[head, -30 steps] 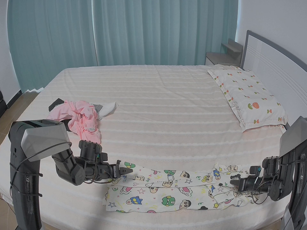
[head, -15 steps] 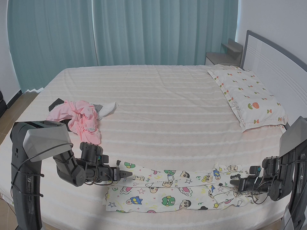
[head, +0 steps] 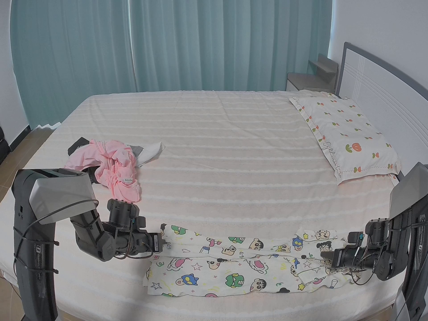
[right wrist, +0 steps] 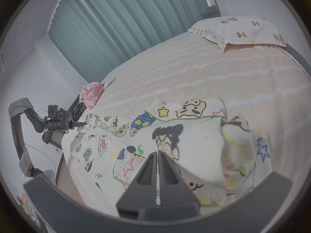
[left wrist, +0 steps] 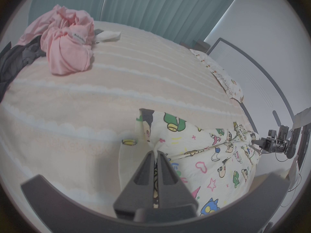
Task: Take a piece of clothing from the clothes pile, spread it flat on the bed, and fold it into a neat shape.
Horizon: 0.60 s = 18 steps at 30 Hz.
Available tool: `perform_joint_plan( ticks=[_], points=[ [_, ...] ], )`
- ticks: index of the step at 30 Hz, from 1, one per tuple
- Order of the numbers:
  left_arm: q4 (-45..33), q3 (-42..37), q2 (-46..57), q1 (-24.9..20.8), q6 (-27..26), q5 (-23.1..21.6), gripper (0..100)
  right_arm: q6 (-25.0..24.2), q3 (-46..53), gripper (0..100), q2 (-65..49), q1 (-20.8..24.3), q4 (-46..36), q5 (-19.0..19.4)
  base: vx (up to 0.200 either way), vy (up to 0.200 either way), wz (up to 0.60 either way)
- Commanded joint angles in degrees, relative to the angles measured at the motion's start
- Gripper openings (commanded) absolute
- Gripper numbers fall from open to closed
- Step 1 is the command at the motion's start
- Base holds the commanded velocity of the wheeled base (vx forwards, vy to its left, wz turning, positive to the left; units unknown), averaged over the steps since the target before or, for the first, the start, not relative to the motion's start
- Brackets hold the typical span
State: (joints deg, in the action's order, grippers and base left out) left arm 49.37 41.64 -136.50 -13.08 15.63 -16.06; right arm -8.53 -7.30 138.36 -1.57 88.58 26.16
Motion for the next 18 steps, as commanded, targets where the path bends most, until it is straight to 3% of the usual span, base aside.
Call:
perform_joint_plan(
  ticks=[1,7,13,18],
  points=[
    [3.27,-1.74,1.67,-0.54,0.02,0.59,0,-0.08,-0.08,0,0.15,-0.01,0.02,0.03,0.000,0.000,0.00],
    [5.82,-0.95,2.99,-2.30,0.19,3.75,0,-0.08,-0.34,0,0.24,-0.01,0.02,0.12,0.000,0.000,0.00],
    [5.82,1.86,3.96,-3.09,0.19,4.10,0,-0.17,-0.52,0,0.24,-0.01,0.02,0.12,0.000,0.000,0.00],
    [5.56,5.20,3.61,-3.53,0.19,7.62,0,-0.17,-0.52,0,0.24,-0.01,0.02,0.12,0.000,0.000,0.00]
  ],
)
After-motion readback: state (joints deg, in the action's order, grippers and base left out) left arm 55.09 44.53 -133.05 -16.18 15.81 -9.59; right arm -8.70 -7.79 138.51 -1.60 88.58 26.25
